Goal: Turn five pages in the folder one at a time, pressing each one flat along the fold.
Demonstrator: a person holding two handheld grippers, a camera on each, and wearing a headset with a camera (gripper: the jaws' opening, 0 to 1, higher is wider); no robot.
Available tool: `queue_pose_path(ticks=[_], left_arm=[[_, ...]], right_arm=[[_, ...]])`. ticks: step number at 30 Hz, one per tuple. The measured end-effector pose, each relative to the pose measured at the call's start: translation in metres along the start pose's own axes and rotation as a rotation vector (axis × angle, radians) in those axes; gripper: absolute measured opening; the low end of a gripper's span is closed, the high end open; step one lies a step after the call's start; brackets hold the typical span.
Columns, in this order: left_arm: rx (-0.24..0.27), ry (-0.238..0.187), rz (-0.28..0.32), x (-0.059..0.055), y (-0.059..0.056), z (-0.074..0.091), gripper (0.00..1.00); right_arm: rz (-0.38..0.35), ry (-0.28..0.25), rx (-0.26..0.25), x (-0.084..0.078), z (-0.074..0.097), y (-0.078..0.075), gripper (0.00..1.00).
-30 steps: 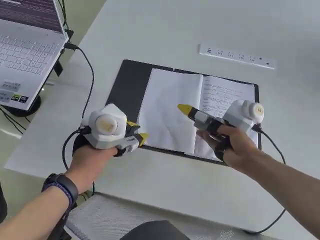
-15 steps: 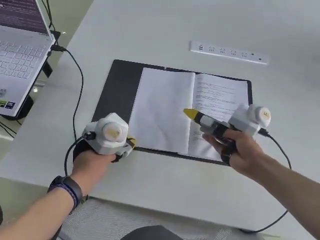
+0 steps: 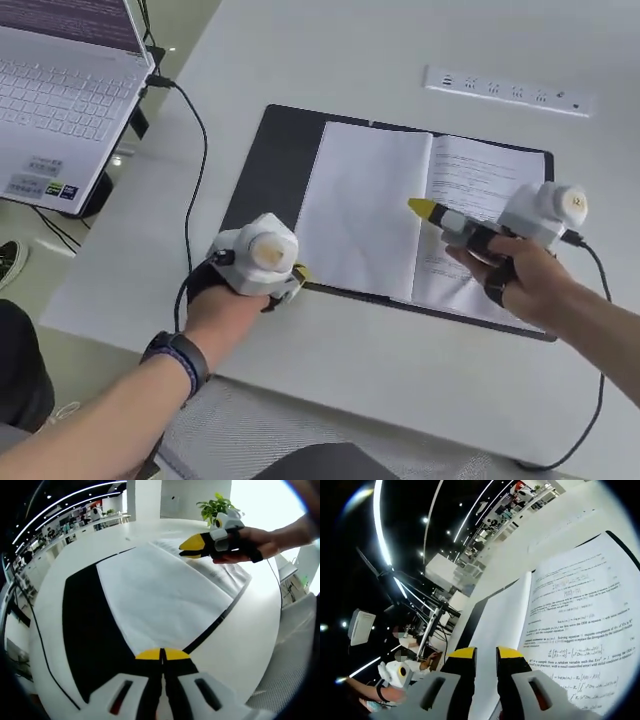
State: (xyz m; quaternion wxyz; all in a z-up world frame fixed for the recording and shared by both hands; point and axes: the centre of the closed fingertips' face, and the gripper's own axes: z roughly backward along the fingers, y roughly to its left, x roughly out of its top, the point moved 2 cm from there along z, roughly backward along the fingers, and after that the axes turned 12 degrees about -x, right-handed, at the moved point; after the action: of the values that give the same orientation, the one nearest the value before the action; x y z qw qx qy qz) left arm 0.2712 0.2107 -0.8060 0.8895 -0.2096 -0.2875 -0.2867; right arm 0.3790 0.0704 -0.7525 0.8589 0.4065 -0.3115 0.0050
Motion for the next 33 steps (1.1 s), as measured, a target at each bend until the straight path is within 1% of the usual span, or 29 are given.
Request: queue_pose_path(ticks=[3,7,9,12,13,16,17,18,20,21,24,26,28,33], left_arm=[[0.004,0.004,0.021,-0.001,0.001,0.0,0.0],[0.012,-0.027,0.029,-0.003,0.001,0.001,0.0],[0.009,-0.026,0.039,-0.002,0.001,0.001,0.0],[0.012,-0.017,0.046,-0.002,0.0,0.001,0.0],[0.013,-0.016,0.043,-0.002,0.0,0.001,0.0],[0.016,-0.024,0.051,-0.001,-0.001,0.002,0.0],[0.017,-0.027,0.056,-0.001,-0.002,0.003,0.0],[0.017,-0.027,0.058,-0.001,-0.003,0.003,0.0],[0.019,-0.027,0.059,0.0,-0.003,0.004,0.0],[0.02,-0.028,0.06,0.0,-0.003,0.004,0.0],[0.02,-0.028,0.061,0.0,-0.004,0.005,0.0],[0.019,-0.029,0.066,0.001,-0.004,0.005,0.0],[0.019,-0.028,0.066,0.001,-0.004,0.005,0.0],[0.025,-0.029,0.07,0.0,-0.003,0.005,0.0]], right_arm=[[-0.005,-0.009,-0.003,0.003,-0.002,0.0,0.1],[-0.023,-0.015,-0.023,0.009,-0.006,-0.004,0.09],[-0.025,-0.018,-0.031,0.009,-0.007,-0.006,0.08],[-0.022,-0.005,-0.035,0.009,-0.013,-0.01,0.07],[-0.024,-0.004,-0.037,0.009,-0.014,-0.012,0.06],[-0.042,-0.008,-0.049,0.009,-0.019,-0.017,0.0],[-0.054,-0.006,-0.036,0.009,-0.018,-0.017,0.0],[-0.085,-0.017,-0.034,0.011,-0.02,-0.018,0.0],[-0.077,-0.017,-0.029,0.017,-0.027,-0.03,0.0],[-0.063,-0.018,-0.025,0.018,-0.022,-0.026,0.0],[-0.062,-0.024,-0.026,0.02,-0.022,-0.024,0.0],[-0.077,-0.034,-0.028,0.026,-0.031,-0.034,0.0],[-0.082,-0.045,-0.03,0.026,-0.034,-0.037,0.0],[-0.091,-0.059,-0.033,0.032,-0.041,-0.034,0.0]])
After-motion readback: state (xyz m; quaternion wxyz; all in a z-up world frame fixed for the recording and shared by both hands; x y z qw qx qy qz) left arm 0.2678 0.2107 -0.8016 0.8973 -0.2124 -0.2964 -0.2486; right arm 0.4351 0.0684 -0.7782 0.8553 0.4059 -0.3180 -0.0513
